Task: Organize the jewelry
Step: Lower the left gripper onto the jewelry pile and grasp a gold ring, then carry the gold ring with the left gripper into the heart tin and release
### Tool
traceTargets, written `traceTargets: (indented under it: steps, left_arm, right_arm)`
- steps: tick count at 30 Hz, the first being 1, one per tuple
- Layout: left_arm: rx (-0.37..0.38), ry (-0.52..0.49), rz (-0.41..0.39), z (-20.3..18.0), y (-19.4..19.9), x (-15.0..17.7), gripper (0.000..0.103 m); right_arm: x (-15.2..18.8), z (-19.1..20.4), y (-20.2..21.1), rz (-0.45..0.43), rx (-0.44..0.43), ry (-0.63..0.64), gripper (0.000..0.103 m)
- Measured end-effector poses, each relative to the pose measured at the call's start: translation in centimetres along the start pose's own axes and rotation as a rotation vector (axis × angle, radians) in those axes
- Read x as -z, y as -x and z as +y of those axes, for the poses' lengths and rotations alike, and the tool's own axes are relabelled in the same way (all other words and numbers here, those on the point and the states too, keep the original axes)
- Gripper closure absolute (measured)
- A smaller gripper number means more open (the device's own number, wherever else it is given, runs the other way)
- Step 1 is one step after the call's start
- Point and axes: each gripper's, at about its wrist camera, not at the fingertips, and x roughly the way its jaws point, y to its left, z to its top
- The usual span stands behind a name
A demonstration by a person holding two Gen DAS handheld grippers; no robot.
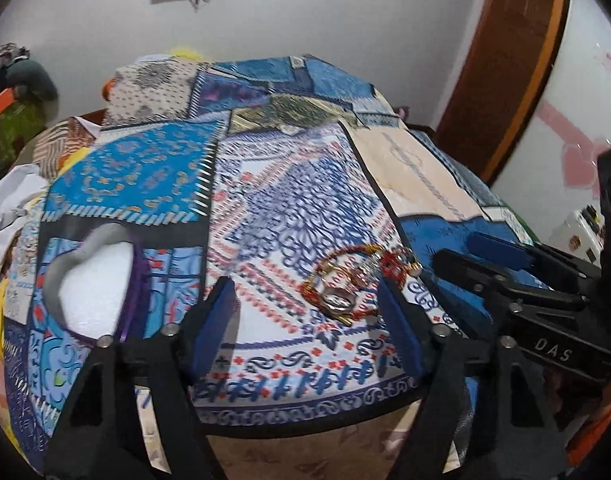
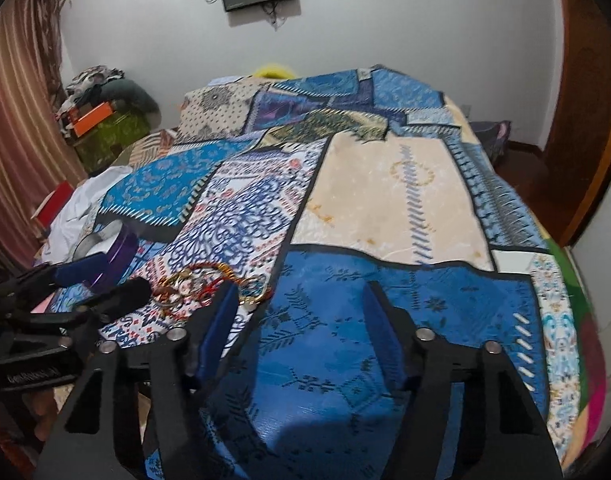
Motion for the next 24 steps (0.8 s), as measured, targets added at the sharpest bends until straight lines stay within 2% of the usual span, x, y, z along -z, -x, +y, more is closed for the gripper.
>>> traceTargets:
  steps: [2,4,6,14,15,19,24]
  left_arm:
    - [0.013,-0.005,0.014,-0.2,-0.3,0.1,0.044]
    - [0.02,-0.014,0.028,-0.3,-0.7,0.2,0.057]
    - [0.033,-0.019,0.034,-0.4,-0.9,0.3,0.063]
    - [0.055,-0.043,0.033,-0.9,-1.2,0.5,0.075]
    - [0.055,-0.046,0.034,-0.9,-1.2,0.5,0.081]
    - [0.056,-0.049,0.027,-1.0,-0.8,0.5,0.083]
    - [0.051,-0.051,0.002,-1.0,0.1,0.2,0.083]
  right_arm:
    - [0.1,0.4,-0.5,0.015,-0.018,0.012,0.06]
    - [0.2,0.7,-0.9,0.036,-0.044,0.02,0.07]
    - [0.4,1.2,-1.2,0.045,-0.052,0.036,0.073]
    - [0.0,1.6,-2.1,0.061,-0.069,0.056,0.083]
    - [0.0,1.6,-2.3,0.063,-0.068,0.057,0.085]
    - [0.1,1.6,-2.4,0.06,-0.073,0.052,0.094]
    - [0.1,1.6,-1.9,0.05,-0.08,0.04,0.096]
